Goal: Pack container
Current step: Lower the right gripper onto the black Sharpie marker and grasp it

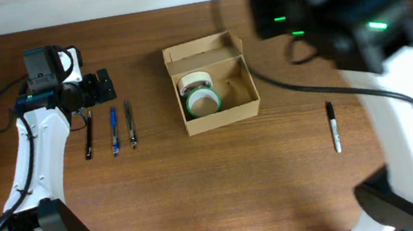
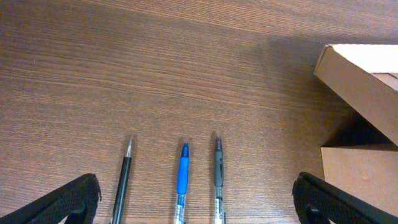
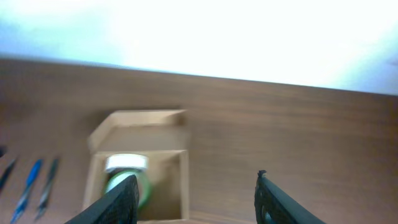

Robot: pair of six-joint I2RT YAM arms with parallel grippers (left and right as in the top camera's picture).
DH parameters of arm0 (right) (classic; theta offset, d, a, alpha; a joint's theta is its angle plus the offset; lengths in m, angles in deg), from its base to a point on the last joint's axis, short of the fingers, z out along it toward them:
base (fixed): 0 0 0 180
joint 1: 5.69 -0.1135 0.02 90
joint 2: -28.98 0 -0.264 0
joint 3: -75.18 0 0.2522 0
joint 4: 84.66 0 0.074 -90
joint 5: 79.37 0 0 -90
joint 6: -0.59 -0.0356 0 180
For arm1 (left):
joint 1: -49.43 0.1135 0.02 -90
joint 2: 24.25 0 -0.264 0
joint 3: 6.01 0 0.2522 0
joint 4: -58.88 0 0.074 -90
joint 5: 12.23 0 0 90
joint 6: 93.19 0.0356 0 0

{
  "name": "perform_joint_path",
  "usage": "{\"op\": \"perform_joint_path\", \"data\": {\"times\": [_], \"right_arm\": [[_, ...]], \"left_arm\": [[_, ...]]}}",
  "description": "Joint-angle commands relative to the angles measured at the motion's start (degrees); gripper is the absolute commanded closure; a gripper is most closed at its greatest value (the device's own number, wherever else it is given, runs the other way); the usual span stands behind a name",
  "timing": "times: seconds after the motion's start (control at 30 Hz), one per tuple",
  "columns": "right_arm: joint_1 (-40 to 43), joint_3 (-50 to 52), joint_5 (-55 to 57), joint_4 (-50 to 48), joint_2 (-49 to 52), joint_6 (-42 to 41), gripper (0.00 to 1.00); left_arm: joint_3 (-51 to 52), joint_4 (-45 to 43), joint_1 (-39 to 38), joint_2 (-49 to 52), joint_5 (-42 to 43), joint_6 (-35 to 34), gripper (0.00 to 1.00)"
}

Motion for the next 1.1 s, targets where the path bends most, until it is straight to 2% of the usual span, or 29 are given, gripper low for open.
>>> {"op": "perform_joint_path", "data": {"times": [0.0,0.13,0.27,0.37,0.57,0.77,0.83,0.87,1.07], "right_arm": [[7.74,7.63,3.17,-0.42,-3.50,-2.58,0.42],[18.73,24.74,-1.22,-7.80,-13.40,-3.43,0.40],[30.36,48.41,-12.22,-16.41,-23.45,-3.63,0.39],[33.92,61.59,-13.60,-16.46,-25.66,-4.48,0.39],[34.10,78.97,-15.61,-22.16,-23.74,-2.89,0.40],[34.25,85.79,-15.78,-26.56,-19.06,-2.91,0.40],[34.25,86.25,-16.04,-27.32,-17.25,-2.91,0.41],[34.14,86.27,-16.02,-27.67,-15.93,-2.86,0.45],[34.03,86.27,-16.02,-30.62,-9.68,-1.81,0.45]], "left_arm": [[-0.96,-0.09,0.20,0.44,0.46,1.11,0.01],[-0.96,-0.09,0.20,0.44,0.46,1.11,0.01],[-0.96,-0.09,0.20,0.44,0.46,1.11,0.01],[-0.96,-0.09,0.20,0.44,0.46,1.11,0.01],[-0.96,-0.09,0.20,0.44,0.46,1.11,0.01],[-0.96,-0.09,0.20,0.44,0.46,1.11,0.01],[-0.96,-0.09,0.20,0.44,0.46,1.11,0.01],[-0.96,-0.09,0.20,0.44,0.46,1.11,0.01],[-0.96,-0.09,0.17,0.44,0.46,1.11,0.01]]}}
